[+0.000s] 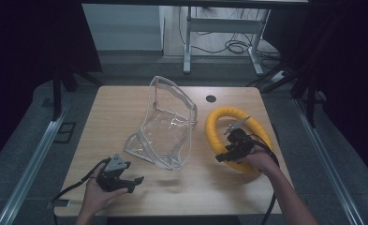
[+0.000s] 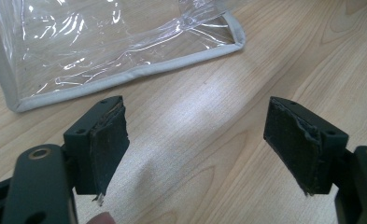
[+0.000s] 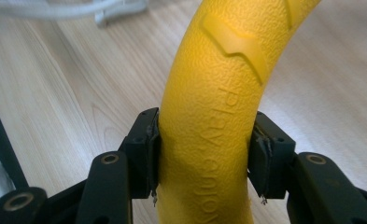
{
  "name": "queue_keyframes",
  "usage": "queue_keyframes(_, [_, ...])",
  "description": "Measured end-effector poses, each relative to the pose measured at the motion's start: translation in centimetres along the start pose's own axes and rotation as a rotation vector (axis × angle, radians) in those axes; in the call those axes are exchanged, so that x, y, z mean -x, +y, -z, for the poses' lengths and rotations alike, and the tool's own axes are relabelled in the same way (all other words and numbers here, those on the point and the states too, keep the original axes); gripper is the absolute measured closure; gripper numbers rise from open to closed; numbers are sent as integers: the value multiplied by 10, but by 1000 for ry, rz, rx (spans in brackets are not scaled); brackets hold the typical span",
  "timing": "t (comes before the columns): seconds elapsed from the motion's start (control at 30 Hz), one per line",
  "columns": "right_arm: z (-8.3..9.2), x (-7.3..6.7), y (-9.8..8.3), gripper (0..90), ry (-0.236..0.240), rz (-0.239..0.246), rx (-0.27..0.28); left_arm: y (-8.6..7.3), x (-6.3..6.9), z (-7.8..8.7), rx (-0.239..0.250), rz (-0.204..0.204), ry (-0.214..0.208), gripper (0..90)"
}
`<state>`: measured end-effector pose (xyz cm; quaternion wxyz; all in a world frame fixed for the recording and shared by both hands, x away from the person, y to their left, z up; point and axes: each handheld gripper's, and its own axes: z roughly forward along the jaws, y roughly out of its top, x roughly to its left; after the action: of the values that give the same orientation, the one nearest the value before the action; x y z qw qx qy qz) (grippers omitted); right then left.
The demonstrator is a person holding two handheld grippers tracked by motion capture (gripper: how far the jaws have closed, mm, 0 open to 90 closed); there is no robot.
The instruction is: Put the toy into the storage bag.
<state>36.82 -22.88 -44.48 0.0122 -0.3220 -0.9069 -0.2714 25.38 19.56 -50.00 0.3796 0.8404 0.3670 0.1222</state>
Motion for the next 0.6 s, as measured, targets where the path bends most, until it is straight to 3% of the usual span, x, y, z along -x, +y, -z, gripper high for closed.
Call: queue_keyframes(0.6, [43,10,-1,508,-8,-32,189,0,0,0,1,0,3,216])
